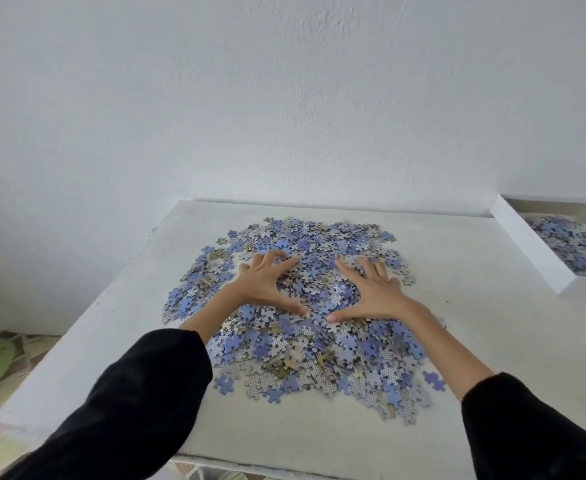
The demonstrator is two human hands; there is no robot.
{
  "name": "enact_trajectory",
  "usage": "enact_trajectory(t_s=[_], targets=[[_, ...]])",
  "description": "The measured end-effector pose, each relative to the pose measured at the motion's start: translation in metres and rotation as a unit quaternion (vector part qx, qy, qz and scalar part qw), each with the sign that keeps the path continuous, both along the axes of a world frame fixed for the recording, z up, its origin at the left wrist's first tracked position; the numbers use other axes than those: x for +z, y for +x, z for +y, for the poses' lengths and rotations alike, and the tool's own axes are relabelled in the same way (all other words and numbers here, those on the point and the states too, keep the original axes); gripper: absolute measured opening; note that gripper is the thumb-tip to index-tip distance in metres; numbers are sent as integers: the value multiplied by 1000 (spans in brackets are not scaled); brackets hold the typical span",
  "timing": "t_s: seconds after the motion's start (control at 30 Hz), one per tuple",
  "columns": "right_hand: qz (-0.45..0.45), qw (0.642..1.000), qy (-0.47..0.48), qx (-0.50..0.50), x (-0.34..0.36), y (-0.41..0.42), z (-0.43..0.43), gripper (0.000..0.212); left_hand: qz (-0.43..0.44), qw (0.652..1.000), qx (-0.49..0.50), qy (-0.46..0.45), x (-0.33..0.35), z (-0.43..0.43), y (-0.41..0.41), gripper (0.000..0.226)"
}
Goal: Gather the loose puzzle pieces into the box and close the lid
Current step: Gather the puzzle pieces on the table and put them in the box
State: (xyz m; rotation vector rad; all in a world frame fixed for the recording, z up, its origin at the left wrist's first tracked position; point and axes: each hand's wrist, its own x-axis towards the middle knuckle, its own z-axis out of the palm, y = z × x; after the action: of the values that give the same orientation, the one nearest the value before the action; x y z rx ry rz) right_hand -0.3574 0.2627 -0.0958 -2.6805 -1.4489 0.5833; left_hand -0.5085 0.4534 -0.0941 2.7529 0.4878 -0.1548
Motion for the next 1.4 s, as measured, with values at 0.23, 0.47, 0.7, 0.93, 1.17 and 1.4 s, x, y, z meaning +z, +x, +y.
enact_trajectory(t_s=[0.23,0.47,0.7,0.93,1.17,1.4], targets=[[-43,996,71,25,4,11,-9,81,2,999,18,-36,6,0,-4,118],[49,996,7,77,0,3,-18,115,12,1000,-11,13,-4,-9,-5,135],[28,994,90,53,1,7,-16,77,-43,996,-28,-68,0,-16,-5,91],[32,967,252,2,-14,4,-16,48,-113,990,-43,-76,-8,-16,-4,54],[50,935,349,-30,-9,-2,-10,23,-197,964,-27,-175,-1,-25,-4,33],[103,919,379,-37,5,7,-9,26,-232,942,-6,-243,19,-17,-2,31]])
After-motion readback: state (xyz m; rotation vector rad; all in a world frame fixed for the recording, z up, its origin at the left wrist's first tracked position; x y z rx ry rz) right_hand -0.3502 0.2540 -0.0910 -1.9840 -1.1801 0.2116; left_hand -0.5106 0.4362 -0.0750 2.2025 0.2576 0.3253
